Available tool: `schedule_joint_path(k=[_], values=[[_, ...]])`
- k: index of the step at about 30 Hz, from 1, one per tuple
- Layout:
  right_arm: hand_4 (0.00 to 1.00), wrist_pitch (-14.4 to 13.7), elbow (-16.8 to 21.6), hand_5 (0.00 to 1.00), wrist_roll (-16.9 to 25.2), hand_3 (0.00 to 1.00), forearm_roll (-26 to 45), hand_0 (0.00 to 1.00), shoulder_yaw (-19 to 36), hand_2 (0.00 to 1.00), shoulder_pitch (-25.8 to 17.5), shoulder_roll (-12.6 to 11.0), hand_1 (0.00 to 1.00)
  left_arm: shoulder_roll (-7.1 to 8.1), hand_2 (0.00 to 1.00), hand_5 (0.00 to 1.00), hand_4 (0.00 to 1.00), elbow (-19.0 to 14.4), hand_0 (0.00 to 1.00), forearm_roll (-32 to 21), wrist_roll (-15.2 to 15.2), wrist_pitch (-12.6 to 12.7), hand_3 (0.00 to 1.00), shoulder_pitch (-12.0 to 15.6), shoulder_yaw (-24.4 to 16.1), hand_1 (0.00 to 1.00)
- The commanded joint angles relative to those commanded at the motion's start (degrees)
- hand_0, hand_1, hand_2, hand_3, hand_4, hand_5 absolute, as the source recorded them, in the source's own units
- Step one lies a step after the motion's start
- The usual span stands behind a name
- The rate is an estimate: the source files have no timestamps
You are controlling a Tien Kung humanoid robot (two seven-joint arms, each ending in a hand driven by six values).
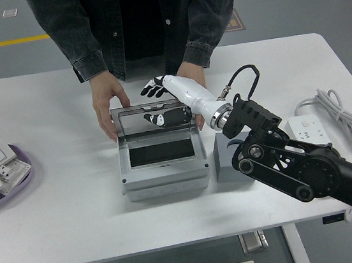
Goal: Pick up the cylinder from the cube,place it in the box,flap close box
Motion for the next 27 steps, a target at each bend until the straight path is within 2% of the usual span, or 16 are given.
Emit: schedule_joint_path(k=[7,12,15,19,27], values=[[0.747,-0.7,7.6,0.256,-0.6,0.661,-2.9,0.719,-0.1,0.666,-4.5,-3.0,0.655,-0.12,0.606,0.162,0.650,0.0,0.587,0.3,0.0,0.0,0.632,0.2,-0.4,0.612],[0.748,-0.6,12.8,0.262,-1.7,0.662,-5.5,0.713,-0.9,0.665,-7.4,-4.0,0.652,-0.19,0.605,0.163,0.650,0.0,0.587,0.5,0.0,-0.1,0.632,0.3,-0.6,0.612],[0.748,-0.6,13.6,0.262,-1.7,0.662,-5.2,0.713,-2.0,0.665,-8.9,-4.0,0.652,-0.20,0.605,0.163,0.650,0.0,0.587,0.7,-0.1,-0.1,0.632,0.3,-0.7,0.612],[0.737,-1.1,12.8,0.281,-0.9,0.660,-1.8,0.709,-2.8,0.664,-10.9,-3.8,0.649,-0.25,0.606,0.162,0.650,0.0,0.587,0.8,-0.1,-0.1,0.633,0.3,-0.8,0.611],[0.722,-2.9,13.1,0.284,0.7,0.658,0.1,0.701,0.6,0.664,-12.6,-4.5,0.652,-0.28,0.606,0.163,0.649,0.0,0.587,0.8,-0.1,-0.1,0.633,0.4,-1.0,0.612]])
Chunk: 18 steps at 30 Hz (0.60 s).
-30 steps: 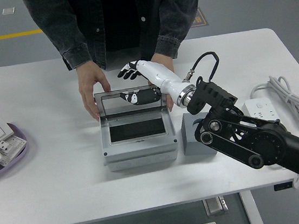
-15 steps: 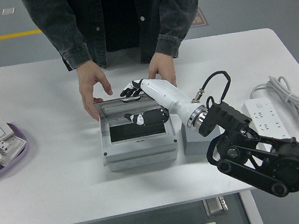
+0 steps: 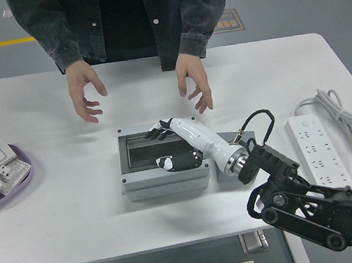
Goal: Pick up the cylinder from the cube,place it in the box,flap close box
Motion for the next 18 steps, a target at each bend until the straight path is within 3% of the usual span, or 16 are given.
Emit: schedule_joint_path(k=[6,10,13,18], values=[[0.711,-0.3,3.4,0.294,0.6,0.659,0.3,0.701,6.4,0.664,-1.5,-2.1,0.649,0.03,0.606,0.162,0.650,0.0,0.587,0.0,0.0,0.0,0.633,0.1,0.1,0.612],[0.710,-0.4,4.4,0.296,3.2,0.659,2.0,0.695,11.9,0.663,-3.6,-3.6,0.652,0.06,0.606,0.162,0.649,0.0,0.586,0.0,0.1,0.0,0.633,0.3,-0.1,0.612],[0.710,-0.2,2.8,0.296,6.5,0.659,5.7,0.695,16.5,0.663,-5.9,-4.0,0.652,0.01,0.606,0.162,0.649,0.0,0.586,0.0,0.1,0.0,0.633,0.6,-0.1,0.612],[0.693,4.0,-3.3,0.287,13.9,0.657,14.9,0.693,24.0,0.662,-9.8,-2.8,0.647,-0.25,0.606,0.162,0.650,0.0,0.587,-0.3,0.2,0.0,0.632,0.8,0.1,0.613]])
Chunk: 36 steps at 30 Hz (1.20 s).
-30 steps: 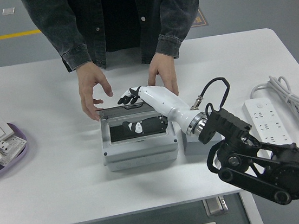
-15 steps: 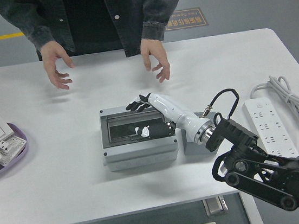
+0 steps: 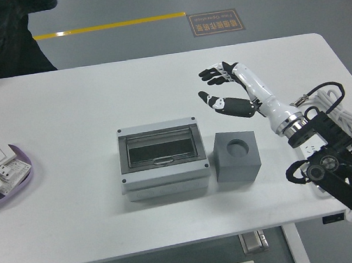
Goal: Pick up the cylinder from the cube,place it in the box,flap close box
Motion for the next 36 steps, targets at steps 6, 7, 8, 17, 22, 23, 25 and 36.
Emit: schedule_joint_path(k=[6,7,8,17,22,23,25,36], values=[[0.699,1.3,-7.4,0.270,9.5,0.658,11.1,0.691,5.2,0.663,-2.7,2.5,0.647,-0.20,0.606,0.162,0.650,0.0,0.587,-0.4,0.0,0.0,0.632,0.0,0.4,0.613],[0.699,1.2,-8.6,0.270,11.2,0.658,12.9,0.691,5.4,0.663,-3.1,3.1,0.647,-0.21,0.606,0.162,0.650,0.0,0.587,-0.4,0.0,0.0,0.632,0.0,0.4,0.613],[0.699,1.1,-9.6,0.270,12.5,0.658,14.3,0.691,5.5,0.663,-3.4,3.5,0.647,-0.22,0.606,0.162,0.650,0.0,0.587,-0.4,0.0,0.0,0.632,-0.1,0.4,0.613],[0.762,-0.3,-10.6,0.183,19.8,0.638,20.9,0.693,5.4,0.626,-4.9,5.1,0.649,0.08,0.606,0.162,0.649,0.0,0.587,-0.2,0.1,0.0,0.632,-0.1,0.5,0.611],[0.769,-0.7,-9.6,0.141,19.9,0.633,20.5,0.687,5.2,0.616,-5.7,5.1,0.636,0.61,0.606,0.160,0.649,0.0,0.586,0.1,0.1,-0.1,0.632,-0.2,0.4,0.611],[0.769,-0.7,-9.5,0.141,19.9,0.633,20.5,0.687,5.2,0.616,-5.8,5.2,0.636,0.70,0.606,0.160,0.649,0.0,0.586,0.1,0.2,-0.1,0.632,-0.2,0.4,0.611],[0.769,-0.8,-9.4,0.141,19.8,0.633,20.4,0.687,5.2,0.616,-6.0,5.3,0.636,0.87,0.606,0.160,0.649,0.0,0.586,0.1,0.2,-0.1,0.632,-0.2,0.6,0.611],[0.732,-0.6,-9.1,0.079,19.5,0.629,19.8,0.686,5.5,0.613,-6.4,5.5,0.637,1.63,0.606,0.159,0.649,0.0,0.587,-0.5,0.2,0.0,0.632,-0.2,1.2,0.612]])
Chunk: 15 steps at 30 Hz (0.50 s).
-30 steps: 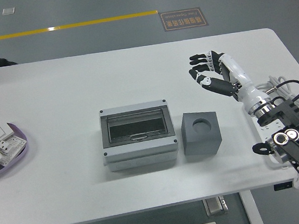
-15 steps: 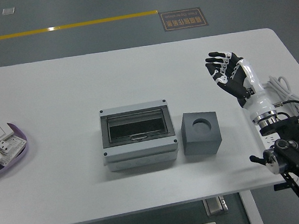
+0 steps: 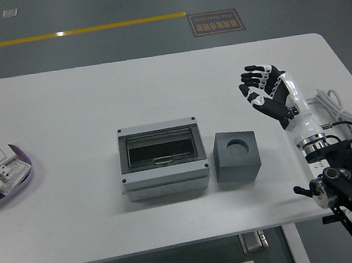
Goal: Pick up the cylinder from the cube,place it in the box,flap close box
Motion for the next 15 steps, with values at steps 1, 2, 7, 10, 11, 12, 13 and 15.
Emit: schedule_joint_path(k=[1,2,7,10,11,12,13,15], values=[[0.732,0.0,0.0,0.079,0.0,0.629,-0.1,0.686,0.0,0.613,0.0,0.0,0.637,0.02,0.606,0.159,0.649,0.0,0.587,-0.1,0.0,0.0,0.632,0.0,0.1,0.612],[0.732,0.0,0.1,0.079,0.0,0.629,-0.1,0.686,0.0,0.613,-0.1,0.1,0.637,0.04,0.606,0.159,0.649,0.0,0.587,-0.1,0.0,0.0,0.632,0.1,0.1,0.612],[0.736,0.2,0.2,0.136,-0.1,0.627,-0.3,0.687,0.2,0.609,-0.2,0.2,0.639,0.21,0.606,0.159,0.649,0.0,0.587,0.0,0.1,0.0,0.632,0.2,0.1,0.613],[0.752,0.2,0.1,0.136,-0.1,0.621,-0.4,0.671,0.3,0.599,-0.3,0.2,0.633,0.33,0.606,0.160,0.649,0.0,0.587,0.0,0.1,0.0,0.632,0.3,0.1,0.613],[0.752,0.2,0.1,0.136,-0.1,0.621,-0.4,0.671,0.4,0.599,-0.3,0.2,0.633,0.36,0.606,0.160,0.649,0.0,0.587,0.1,0.1,0.0,0.632,0.3,0.0,0.613],[0.752,0.2,0.0,0.136,-0.1,0.621,-0.4,0.671,0.4,0.599,-0.3,0.2,0.633,0.36,0.606,0.160,0.649,0.0,0.587,0.1,0.1,0.0,0.632,0.4,0.0,0.613],[0.752,0.3,0.0,0.136,-0.1,0.621,-0.4,0.671,0.4,0.599,-0.3,0.3,0.633,0.36,0.606,0.160,0.649,0.0,0.587,0.1,0.1,0.0,0.632,0.4,0.0,0.613],[0.751,0.3,-0.1,0.114,-0.1,0.611,-0.4,0.663,0.4,0.590,-0.3,0.3,0.629,0.32,0.606,0.160,0.650,0.0,0.587,0.2,0.1,0.0,0.632,0.5,-0.1,0.612]])
